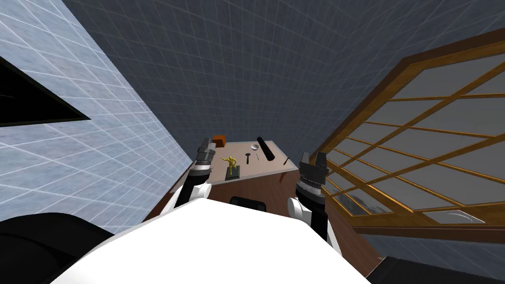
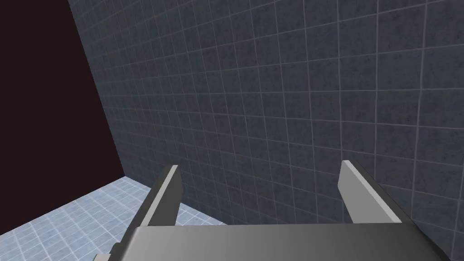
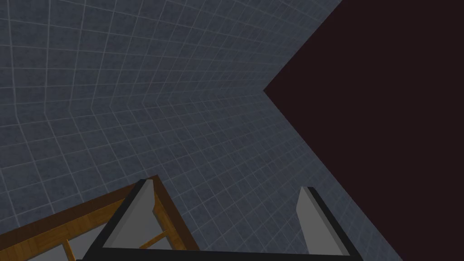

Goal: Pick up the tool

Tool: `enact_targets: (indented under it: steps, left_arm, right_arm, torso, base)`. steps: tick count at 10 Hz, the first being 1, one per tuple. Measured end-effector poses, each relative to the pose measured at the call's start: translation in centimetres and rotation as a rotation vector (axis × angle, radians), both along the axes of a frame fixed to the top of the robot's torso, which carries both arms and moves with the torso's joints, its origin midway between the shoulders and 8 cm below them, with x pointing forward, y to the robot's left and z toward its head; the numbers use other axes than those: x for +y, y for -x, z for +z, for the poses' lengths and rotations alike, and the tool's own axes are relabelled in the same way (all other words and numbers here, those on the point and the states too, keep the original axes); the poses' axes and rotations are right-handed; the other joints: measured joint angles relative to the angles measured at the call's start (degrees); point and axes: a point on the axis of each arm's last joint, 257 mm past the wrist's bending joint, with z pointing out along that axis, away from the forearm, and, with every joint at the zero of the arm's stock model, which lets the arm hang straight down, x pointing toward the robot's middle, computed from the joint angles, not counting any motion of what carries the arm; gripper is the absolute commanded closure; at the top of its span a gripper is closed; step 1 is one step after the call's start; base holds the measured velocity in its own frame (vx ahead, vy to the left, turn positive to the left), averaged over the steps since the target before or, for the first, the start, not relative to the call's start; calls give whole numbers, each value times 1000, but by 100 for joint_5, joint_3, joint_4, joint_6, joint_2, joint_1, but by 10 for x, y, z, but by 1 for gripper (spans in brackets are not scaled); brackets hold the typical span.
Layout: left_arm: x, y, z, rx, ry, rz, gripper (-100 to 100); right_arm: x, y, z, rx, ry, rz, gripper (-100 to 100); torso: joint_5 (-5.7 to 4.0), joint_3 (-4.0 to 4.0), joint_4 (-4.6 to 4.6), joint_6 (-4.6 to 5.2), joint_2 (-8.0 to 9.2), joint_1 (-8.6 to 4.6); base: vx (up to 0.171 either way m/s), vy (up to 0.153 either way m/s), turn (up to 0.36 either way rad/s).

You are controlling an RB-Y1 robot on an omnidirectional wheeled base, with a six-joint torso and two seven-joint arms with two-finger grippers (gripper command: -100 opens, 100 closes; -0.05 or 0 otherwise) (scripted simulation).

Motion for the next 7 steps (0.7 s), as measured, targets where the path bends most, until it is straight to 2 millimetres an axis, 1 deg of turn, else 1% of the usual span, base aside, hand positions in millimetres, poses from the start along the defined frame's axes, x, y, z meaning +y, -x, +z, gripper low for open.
enact_targets:
  steps: [3, 4, 5, 7]
  left_arm:
    - [6, -11, -28, 68, -80, 30, -100]
    - [9, -14, -40, 97, -111, 44, -100]
    - [14, -18, -50, 122, -148, 61, -100]
    - [17, -21, -69, 163, -189, 82, -100]
  right_arm:
    - [0, 0, 0, 0, 0, 0, 0]
    - [0, 0, 0, 0, 0, 0, 0]
    - [0, 0, 0, 0, 0, 0, 0]
    - [0, 0, 0, 0, 0, 0, 0]
  torso:
    - [-8, 7, 2, 1, 13, -38]
    - [-9, 9, 3, 2, 16, -43]
    - [-10, 8, 3, 2, 13, -42]
    - [-6, 4, 1, 1, 7, -28]
  base:
    - [-37, -105, -153]
    - [-30, -113, -183]
    - [-9, -69, -76]
    - [-10, -65, -101]
